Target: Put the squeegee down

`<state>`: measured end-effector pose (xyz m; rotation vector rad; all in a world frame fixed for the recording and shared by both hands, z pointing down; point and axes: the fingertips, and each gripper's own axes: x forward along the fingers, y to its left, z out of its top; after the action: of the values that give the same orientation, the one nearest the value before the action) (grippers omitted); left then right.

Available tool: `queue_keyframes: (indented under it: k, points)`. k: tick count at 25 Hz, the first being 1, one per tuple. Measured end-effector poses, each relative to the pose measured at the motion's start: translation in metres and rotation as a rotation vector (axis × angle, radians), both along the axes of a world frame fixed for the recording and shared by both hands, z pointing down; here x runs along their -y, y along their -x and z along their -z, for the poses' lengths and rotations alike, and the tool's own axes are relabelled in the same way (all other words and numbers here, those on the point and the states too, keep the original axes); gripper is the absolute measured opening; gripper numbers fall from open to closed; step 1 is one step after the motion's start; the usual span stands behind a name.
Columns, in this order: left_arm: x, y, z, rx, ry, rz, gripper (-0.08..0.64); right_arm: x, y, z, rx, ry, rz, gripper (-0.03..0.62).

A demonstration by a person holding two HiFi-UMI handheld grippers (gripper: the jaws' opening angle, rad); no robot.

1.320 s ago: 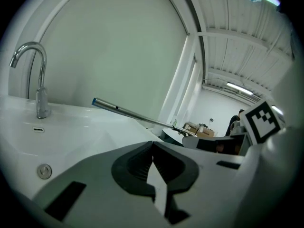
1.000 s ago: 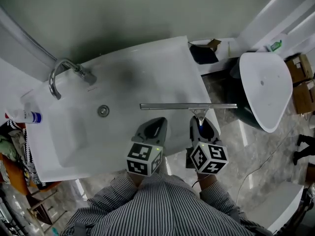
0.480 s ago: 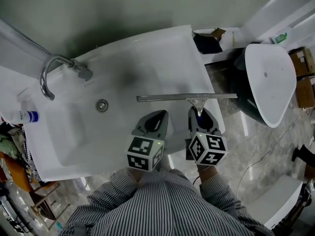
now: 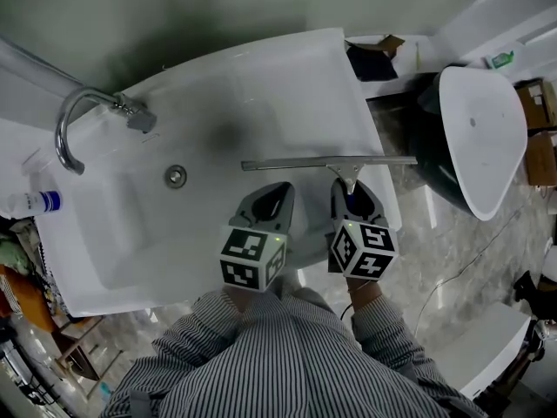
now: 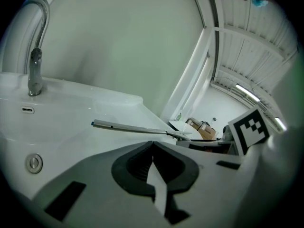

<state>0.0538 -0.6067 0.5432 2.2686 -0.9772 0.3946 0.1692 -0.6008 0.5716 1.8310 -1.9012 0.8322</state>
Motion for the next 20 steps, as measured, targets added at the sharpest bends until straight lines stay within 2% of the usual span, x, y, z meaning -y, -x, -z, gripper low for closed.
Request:
queue_keyframes:
  k: [5,20]
  points:
    - [0.004,0.005,-0.008,0.014,0.018,0.011,0.012,0.002,-0.002,-0.014,-0.002,0.051,0.007,0.124]
    - [0.004,0.005,-0.024,0.047,0.049,0.012,0.012,0.007,-0.002,-0.032,-0.009,0.108,0.018,0.127]
